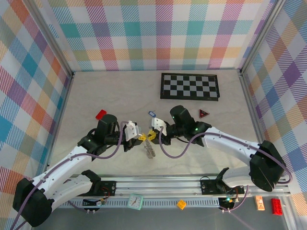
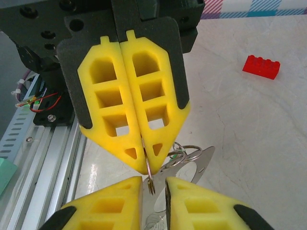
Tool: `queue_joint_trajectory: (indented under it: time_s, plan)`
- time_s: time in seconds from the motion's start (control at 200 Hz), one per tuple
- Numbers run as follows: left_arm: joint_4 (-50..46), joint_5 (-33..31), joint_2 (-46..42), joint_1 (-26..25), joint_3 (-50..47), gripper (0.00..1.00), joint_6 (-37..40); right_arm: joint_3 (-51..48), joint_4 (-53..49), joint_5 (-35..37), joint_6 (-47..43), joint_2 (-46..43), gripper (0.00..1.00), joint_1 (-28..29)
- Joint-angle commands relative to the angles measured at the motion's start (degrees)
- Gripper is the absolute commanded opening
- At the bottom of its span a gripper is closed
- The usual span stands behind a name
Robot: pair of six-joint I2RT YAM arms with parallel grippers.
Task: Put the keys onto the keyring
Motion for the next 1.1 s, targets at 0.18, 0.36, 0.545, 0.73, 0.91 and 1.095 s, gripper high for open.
queue_joint_trajectory:
  time_s: [0.18,0.36,0.545,0.73,0.91,1.095]
  plan:
    - [2.37,1.34,0.08,-0.63,0.24,0.00,0.76,1.01,0.80,-2.93,0.18,1.21,0.02,-0.12]
    - [3.51,-1.30,-1.28,-0.63,-1.43,0.19,-1.23,-0.03,1.54,-3.16,0.13,0.92,0.00,-0.13]
    - [11.37,-3.15,-6.80,-0.54,-7.81,0.23,-7.31,-1.27,4.21,-5.20,1.38,0.74,0.00,-0.79]
    - [17.30,-3.15,-9.58,-0.52,-12.07,0.25,-11.65,-2.45,7.14,-7.98,2.54,1.18,0.00,-1.19]
    - [17.70,-2.16,-7.14,-0.54,-11.36,0.22,-11.89,-3.17,9.37,-9.37,3.13,1.52,0.00,-1.20]
    - [20.64,-1.32,-5.73,-0.54,-11.37,0.17,-12.98,-3.00,9.91,-10.61,3.33,1.95,0.00,-1.19]
